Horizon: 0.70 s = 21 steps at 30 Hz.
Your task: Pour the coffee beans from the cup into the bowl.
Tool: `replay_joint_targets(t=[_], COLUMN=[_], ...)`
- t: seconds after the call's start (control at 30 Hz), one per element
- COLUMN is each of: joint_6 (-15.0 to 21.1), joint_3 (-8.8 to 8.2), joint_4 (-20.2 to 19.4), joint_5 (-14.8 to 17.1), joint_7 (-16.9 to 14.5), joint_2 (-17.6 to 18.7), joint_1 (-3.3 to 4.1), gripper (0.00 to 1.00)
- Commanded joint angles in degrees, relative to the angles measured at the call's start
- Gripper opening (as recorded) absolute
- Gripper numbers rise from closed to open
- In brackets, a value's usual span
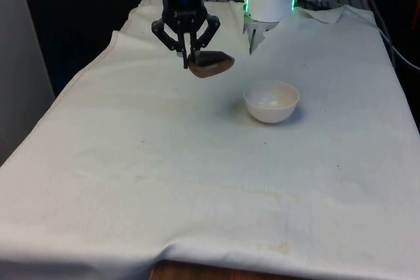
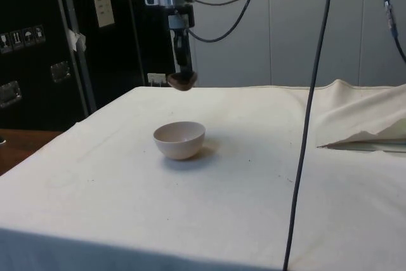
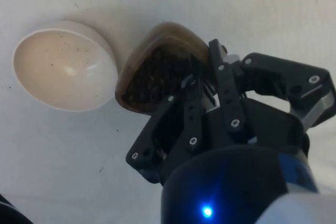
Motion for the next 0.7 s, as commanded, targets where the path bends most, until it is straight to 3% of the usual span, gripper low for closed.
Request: replay_joint_targets(t=[0.0,0.5,0.67], joint_6=[0.7,0.3,1.7], joint_3=[-0.23,-0.34,-0.86], joint_4=[-1.1,-4.1,-6.1], joint_5=[-0.2,0.0,-0.7], joint_7=[0.9,3.2,4.9], joint_2=[-0.7,-2.8,-4.2], joint_1=[0.17,0.0,0.29], gripper=[0.0,0.0,0.0])
